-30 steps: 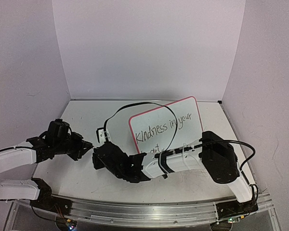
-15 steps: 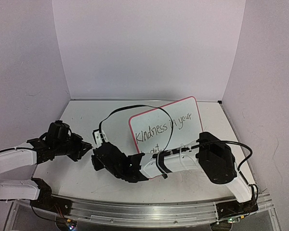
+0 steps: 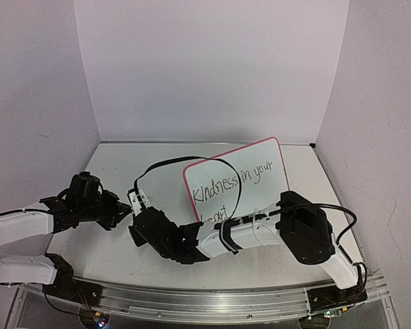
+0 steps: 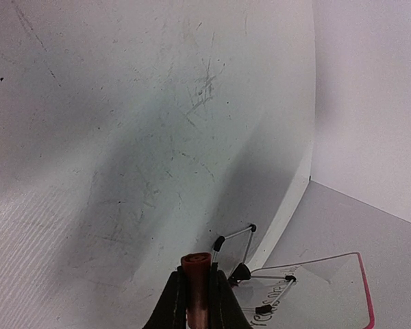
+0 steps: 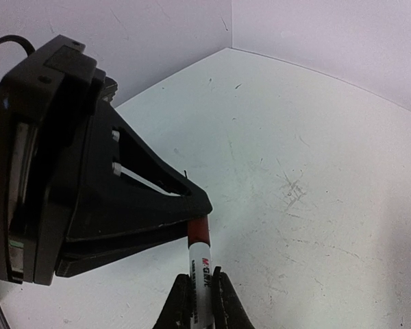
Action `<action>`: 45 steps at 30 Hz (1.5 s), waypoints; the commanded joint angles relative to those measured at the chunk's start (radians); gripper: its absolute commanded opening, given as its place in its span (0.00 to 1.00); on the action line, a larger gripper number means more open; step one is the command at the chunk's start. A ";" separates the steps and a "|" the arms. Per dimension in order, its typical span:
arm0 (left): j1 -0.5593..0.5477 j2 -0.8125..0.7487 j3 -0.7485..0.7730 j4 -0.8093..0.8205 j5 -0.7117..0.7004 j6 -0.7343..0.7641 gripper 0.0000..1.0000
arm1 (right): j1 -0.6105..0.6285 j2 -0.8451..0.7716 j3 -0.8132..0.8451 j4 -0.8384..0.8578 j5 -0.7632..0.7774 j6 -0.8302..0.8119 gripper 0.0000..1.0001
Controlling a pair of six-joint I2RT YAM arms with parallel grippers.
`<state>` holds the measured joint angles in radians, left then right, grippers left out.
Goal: Write a sentence on the whiteboard
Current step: Insert the whiteboard marker without the cap into the pen cap, then pass from the right arm to the left
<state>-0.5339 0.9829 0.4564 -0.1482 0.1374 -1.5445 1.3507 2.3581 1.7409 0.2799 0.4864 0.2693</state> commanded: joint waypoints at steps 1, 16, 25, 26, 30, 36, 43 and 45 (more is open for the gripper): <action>-0.046 -0.030 0.001 0.037 0.142 0.006 0.00 | -0.033 -0.055 -0.004 0.051 -0.036 0.037 0.00; -0.046 -0.115 0.019 -0.057 0.011 0.107 0.70 | -0.003 -0.289 -0.363 0.041 -0.128 -0.002 0.00; -0.046 -0.204 0.040 -0.172 -0.102 0.206 0.81 | 0.057 -0.421 -0.613 0.099 -0.250 -0.021 0.00; -0.046 -0.192 0.048 -0.171 -0.094 0.236 0.82 | 0.058 -0.446 -0.646 0.125 -0.265 -0.013 0.00; -0.046 -0.136 0.095 -0.171 -0.043 0.366 0.83 | 0.061 -0.553 -0.748 0.219 -0.334 -0.003 0.00; -0.046 -0.103 0.162 -0.165 0.044 0.523 0.84 | 0.061 -0.702 -0.868 0.323 -0.342 0.017 0.00; -0.058 -0.030 0.144 -0.023 0.285 0.542 0.84 | 0.056 -0.774 -0.917 0.389 -0.252 0.032 0.00; -0.080 -0.038 0.150 -0.006 0.287 0.532 0.84 | 0.054 -0.794 -0.936 0.425 -0.229 0.036 0.00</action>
<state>-0.5849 0.9465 0.5858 -0.2528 0.3088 -1.0377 1.4124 1.6130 0.8434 0.6039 0.1878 0.2848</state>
